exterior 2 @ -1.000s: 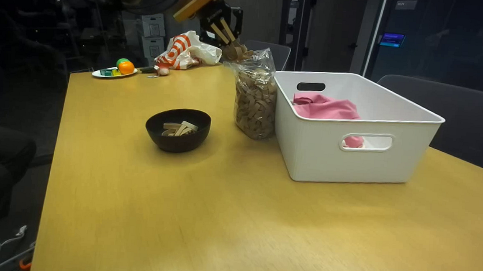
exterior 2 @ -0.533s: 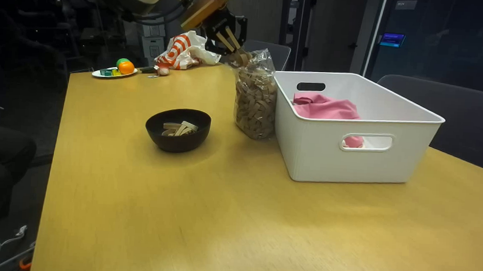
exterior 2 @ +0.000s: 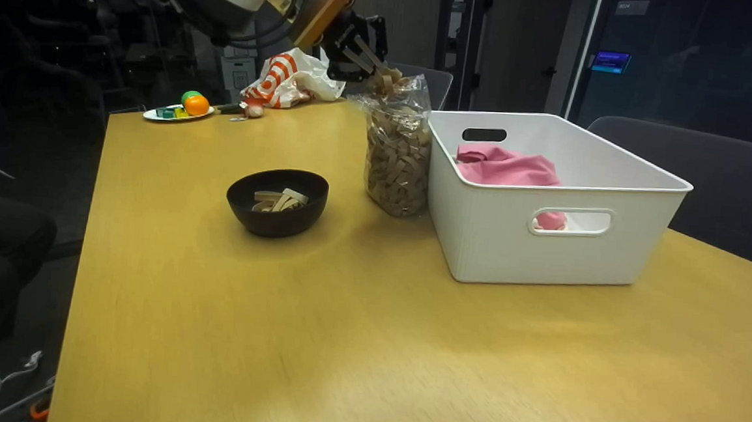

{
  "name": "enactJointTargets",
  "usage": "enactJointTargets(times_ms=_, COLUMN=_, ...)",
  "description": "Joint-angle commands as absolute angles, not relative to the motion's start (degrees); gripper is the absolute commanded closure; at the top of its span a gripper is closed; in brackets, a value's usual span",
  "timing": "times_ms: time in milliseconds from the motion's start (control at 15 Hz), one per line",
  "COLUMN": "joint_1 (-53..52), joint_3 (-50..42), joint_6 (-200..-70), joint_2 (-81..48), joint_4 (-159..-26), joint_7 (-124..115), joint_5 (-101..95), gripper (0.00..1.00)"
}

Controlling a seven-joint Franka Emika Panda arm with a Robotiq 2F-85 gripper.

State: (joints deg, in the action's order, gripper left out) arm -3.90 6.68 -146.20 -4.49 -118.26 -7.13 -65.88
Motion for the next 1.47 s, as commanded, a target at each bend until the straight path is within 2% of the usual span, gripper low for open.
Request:
enactJointTargets(times_ms=0, joint_1=-5.17, joint_3=6.05, joint_6=-145.21, joint_2=-7.18, joint_4=-115.37, joint_7=-9.22, joint_5=-69.93, gripper=0.92)
enactJointTargets(times_ms=267, joint_1=-5.69, joint_3=6.16, joint_6=-143.82, joint_2=-9.04, joint_4=-114.35, joint_7=-9.22, joint_5=-70.61, gripper=0.92)
enactJointTargets(times_ms=333, joint_1=-5.89, joint_3=6.15, joint_6=-143.56, joint_2=-9.39, joint_4=-114.08, joint_7=-9.6, joint_5=-70.97, gripper=0.82)
enactJointTargets(times_ms=400, joint_1=-6.01, joint_3=6.11, joint_6=-143.61, joint_2=-9.52, joint_4=-113.84, joint_7=-10.02, joint_5=-71.19, gripper=0.66)
enactJointTargets(times_ms=1000, joint_1=-6.79, joint_3=6.2, joint_6=-143.94, joint_2=-8.56, joint_4=-113.03, joint_7=-10.32, joint_5=-71.62, gripper=0.0)
enactJointTargets(times_ms=1400, joint_1=-7.07, joint_3=6.02, joint_6=-143.5, joint_2=-8.59, joint_4=-111.59, joint_7=-11.76, joint_5=-76.27, gripper=0.0)
